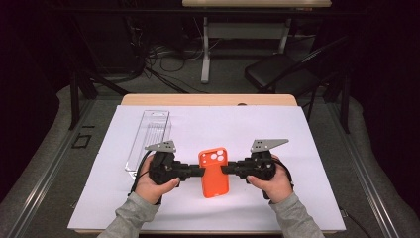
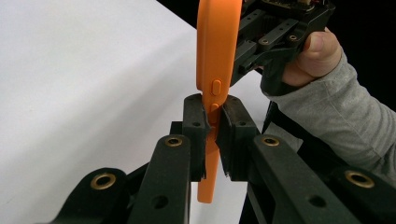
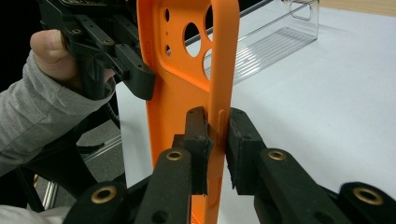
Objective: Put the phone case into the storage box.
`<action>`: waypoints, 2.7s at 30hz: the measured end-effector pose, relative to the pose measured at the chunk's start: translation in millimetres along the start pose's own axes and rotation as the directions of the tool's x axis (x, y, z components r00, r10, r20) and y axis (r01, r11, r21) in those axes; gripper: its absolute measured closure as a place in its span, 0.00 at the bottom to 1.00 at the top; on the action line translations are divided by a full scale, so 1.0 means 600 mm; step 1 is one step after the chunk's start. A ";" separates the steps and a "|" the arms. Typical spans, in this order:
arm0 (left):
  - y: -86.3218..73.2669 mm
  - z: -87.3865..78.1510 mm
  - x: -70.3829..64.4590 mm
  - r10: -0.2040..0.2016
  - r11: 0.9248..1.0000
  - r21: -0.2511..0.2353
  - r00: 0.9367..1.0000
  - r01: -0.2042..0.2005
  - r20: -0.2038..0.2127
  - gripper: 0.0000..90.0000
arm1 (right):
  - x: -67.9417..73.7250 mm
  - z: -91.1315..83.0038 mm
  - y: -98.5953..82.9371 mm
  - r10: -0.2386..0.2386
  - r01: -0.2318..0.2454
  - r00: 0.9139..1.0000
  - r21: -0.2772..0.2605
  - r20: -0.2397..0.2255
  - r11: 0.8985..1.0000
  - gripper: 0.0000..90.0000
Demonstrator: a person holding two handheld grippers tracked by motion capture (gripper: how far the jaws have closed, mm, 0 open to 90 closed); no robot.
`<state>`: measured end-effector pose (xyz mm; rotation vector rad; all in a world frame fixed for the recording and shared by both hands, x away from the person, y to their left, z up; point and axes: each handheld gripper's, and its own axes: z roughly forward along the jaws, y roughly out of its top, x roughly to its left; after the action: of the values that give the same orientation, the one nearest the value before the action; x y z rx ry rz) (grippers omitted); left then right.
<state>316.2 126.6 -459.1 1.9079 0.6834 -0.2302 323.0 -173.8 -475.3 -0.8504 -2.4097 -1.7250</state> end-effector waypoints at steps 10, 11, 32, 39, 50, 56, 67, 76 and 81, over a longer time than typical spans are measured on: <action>0.001 -0.002 0.001 0.009 1.000 0.004 1.000 -0.009 0.010 0.91 | -0.005 -0.001 -0.002 0.008 -0.008 0.999 -0.003 -0.034 1.000 0.90; 0.001 -0.002 0.001 0.010 1.000 0.005 1.000 -0.010 0.011 0.91 | -0.005 -0.001 -0.002 0.008 -0.008 0.999 -0.002 -0.035 1.000 0.90; 0.002 -0.005 0.003 0.003 1.000 -0.007 1.000 -0.003 0.006 0.90 | -0.002 0.000 -0.003 0.026 -0.027 0.999 -0.015 -0.031 1.000 0.91; 0.002 -0.006 0.006 -0.010 1.000 -0.019 1.000 0.010 0.003 0.88 | -0.002 0.000 -0.003 0.046 -0.047 0.999 -0.020 -0.022 0.999 0.91; 0.003 -0.008 0.011 -0.020 0.999 -0.039 1.000 0.020 -0.010 0.80 | -0.010 -0.003 -0.005 0.076 -0.075 0.997 -0.030 0.025 0.997 0.91; 0.002 -0.007 0.013 -0.007 0.998 -0.055 0.999 0.005 -0.035 0.73 | -0.015 -0.010 -0.005 0.086 -0.084 0.995 -0.044 0.054 0.996 0.91; 0.000 -0.004 0.021 0.035 0.995 -0.089 0.993 -0.044 -0.110 0.63 | -0.022 -0.020 -0.006 0.104 -0.097 0.990 -0.074 0.095 0.992 0.91; -0.001 -0.005 0.027 0.010 0.994 -0.109 0.990 -0.025 -0.143 0.56 | -0.022 -0.023 -0.005 0.104 -0.094 0.987 -0.085 0.119 0.992 0.91; -0.001 -0.012 0.032 0.015 0.991 -0.126 0.981 -0.040 -0.194 0.51 | -0.022 -0.024 -0.005 0.110 -0.099 0.986 -0.093 0.122 0.991 0.91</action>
<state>330.7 140.3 -464.9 1.8279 0.7811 0.0169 329.1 -192.6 -477.5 -1.1092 -2.3322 -1.7999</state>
